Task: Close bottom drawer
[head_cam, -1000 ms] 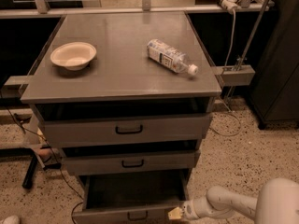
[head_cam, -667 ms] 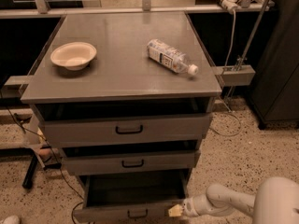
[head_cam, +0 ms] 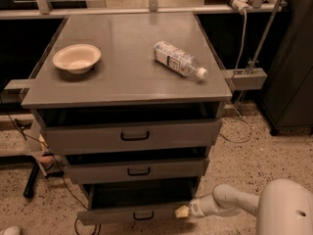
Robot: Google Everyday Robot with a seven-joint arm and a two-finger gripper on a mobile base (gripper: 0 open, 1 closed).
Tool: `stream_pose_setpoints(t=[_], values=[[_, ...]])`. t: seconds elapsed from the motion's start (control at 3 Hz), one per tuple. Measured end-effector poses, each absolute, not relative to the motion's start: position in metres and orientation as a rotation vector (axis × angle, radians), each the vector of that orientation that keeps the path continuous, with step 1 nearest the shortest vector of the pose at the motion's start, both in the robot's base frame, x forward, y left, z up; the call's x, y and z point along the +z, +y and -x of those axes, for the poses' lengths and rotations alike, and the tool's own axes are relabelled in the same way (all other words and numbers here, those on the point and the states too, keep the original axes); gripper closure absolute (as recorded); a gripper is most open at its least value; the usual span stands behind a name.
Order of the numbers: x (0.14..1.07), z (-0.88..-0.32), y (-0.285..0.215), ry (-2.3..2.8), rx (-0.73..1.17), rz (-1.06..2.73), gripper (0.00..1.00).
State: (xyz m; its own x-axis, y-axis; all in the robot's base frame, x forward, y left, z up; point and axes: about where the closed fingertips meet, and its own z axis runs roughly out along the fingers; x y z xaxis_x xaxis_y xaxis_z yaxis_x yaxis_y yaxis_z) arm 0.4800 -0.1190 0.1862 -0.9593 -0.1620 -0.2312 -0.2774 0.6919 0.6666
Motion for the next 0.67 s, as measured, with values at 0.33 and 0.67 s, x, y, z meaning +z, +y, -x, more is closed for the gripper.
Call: stream_pose_setpoints(t=[0.33,0.67], values=[[0.184,-0.496,-0.119,2.750,1.103,0.371,1.00],[0.185,-0.518,-0.118,2.753,1.076,0.396,1.00]])
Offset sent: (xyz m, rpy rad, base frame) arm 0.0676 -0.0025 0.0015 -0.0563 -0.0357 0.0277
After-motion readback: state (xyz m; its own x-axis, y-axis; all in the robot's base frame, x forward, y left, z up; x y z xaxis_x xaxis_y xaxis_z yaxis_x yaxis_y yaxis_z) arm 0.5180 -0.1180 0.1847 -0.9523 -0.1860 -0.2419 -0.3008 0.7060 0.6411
